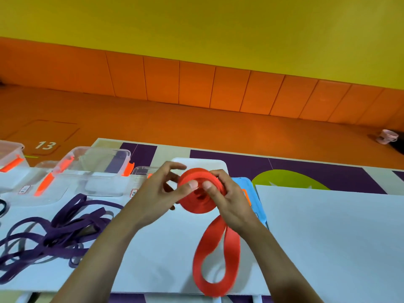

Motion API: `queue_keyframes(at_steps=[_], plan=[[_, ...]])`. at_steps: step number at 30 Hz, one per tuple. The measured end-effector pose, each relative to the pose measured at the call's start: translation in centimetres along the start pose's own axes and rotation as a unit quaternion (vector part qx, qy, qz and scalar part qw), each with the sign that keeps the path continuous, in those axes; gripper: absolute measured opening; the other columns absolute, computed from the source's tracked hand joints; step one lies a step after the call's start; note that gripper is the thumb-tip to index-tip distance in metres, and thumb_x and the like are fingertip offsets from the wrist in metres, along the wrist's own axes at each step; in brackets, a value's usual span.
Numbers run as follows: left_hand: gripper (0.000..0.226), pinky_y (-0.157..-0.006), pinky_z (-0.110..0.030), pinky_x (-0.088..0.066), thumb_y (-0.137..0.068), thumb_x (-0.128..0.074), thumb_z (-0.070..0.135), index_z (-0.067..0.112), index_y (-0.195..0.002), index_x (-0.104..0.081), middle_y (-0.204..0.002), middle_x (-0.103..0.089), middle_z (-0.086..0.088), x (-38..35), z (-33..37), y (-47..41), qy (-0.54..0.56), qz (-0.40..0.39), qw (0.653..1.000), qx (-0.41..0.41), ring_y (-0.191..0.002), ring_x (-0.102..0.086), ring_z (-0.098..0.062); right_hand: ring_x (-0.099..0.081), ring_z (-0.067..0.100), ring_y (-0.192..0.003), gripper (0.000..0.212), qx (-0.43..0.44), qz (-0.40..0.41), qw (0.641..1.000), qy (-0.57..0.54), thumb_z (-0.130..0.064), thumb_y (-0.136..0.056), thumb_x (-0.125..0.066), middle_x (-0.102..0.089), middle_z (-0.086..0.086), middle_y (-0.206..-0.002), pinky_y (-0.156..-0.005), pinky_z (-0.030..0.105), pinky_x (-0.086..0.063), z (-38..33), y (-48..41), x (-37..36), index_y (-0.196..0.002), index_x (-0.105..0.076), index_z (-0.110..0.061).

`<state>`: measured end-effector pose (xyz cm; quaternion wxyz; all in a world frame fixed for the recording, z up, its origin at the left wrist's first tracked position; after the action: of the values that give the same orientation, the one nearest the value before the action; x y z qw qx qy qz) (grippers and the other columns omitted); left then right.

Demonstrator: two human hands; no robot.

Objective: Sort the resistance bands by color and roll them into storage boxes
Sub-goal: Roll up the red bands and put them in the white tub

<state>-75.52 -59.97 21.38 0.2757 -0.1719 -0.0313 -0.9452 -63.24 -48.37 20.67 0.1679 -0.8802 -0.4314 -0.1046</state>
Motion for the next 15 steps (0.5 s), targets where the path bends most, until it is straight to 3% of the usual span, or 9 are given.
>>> queue_keyframes(at_steps=[3, 6, 8, 11, 15], plan=[[0.051, -0.064, -0.035, -0.059, -0.079, -0.067, 0.075, 0.045, -0.120, -0.057, -0.101, -0.069, 0.009, -0.2, 1.4, -0.6, -0.156, -0.090, 0.983, -0.046, -0.070, -0.070, -0.018, -0.067, 0.006, -0.089, 0.030, 0.007, -0.031, 0.999, 0.041, -0.052, -0.088, -0.070, -0.070, -0.016, -0.095, -0.077, 0.018, -0.052, -0.3, 0.1, -0.6, -0.112, -0.062, -0.037], [0.049, -0.068, -0.042, -0.063, -0.079, -0.071, 0.070, 0.041, -0.116, -0.059, -0.103, -0.069, 0.008, -0.6, 1.1, -0.4, -0.156, -0.139, 0.977, -0.032, -0.070, -0.073, -0.021, -0.068, 0.010, -0.082, 0.032, 0.002, -0.060, 0.998, 0.017, -0.045, -0.084, -0.080, -0.071, -0.010, -0.088, -0.075, 0.025, -0.056, -0.7, 0.4, -0.2, -0.109, -0.066, -0.033], [0.048, -0.071, -0.043, -0.062, -0.078, -0.068, 0.072, 0.043, -0.116, -0.059, -0.104, -0.066, 0.011, -0.5, 1.0, -0.1, -0.178, -0.126, 0.975, -0.048, -0.072, -0.072, -0.019, -0.066, 0.008, -0.076, 0.031, -0.025, -0.104, 0.994, 0.016, -0.037, -0.082, -0.084, -0.068, -0.011, -0.081, -0.075, 0.024, -0.054, 0.2, 0.8, 0.0, -0.107, -0.067, -0.032], [0.047, -0.079, -0.040, -0.058, -0.078, -0.060, 0.075, 0.046, -0.115, -0.057, -0.103, -0.063, 0.017, -0.2, 0.5, -0.1, -0.219, -0.080, 0.970, -0.065, -0.084, -0.066, -0.016, -0.067, 0.012, -0.088, 0.032, -0.086, -0.167, 0.982, 0.005, -0.034, -0.080, -0.087, -0.071, -0.007, -0.090, -0.092, 0.037, -0.054, 3.3, 1.8, 0.0, -0.105, -0.068, -0.029], [0.041, -0.082, -0.040, -0.057, -0.088, -0.058, 0.067, 0.045, -0.122, -0.051, -0.103, -0.061, 0.021, -0.7, -0.5, -0.1, -0.233, -0.043, 0.969, -0.068, -0.083, -0.065, -0.012, -0.068, 0.014, -0.094, 0.040, -0.119, -0.173, 0.978, 0.020, -0.036, -0.074, -0.090, -0.070, 0.000, -0.095, -0.098, 0.042, -0.056, 6.5, 2.3, -0.1, -0.106, -0.067, -0.029]])
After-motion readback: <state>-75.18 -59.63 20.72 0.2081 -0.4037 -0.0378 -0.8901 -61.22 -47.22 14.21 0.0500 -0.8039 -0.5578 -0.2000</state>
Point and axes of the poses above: each hand's wrist, its own y-axis away from the middle knuckle, its own x-axis out of the back of the hand, z = x × y, the point moved 10 cm from there along -y, towards the middle knuckle
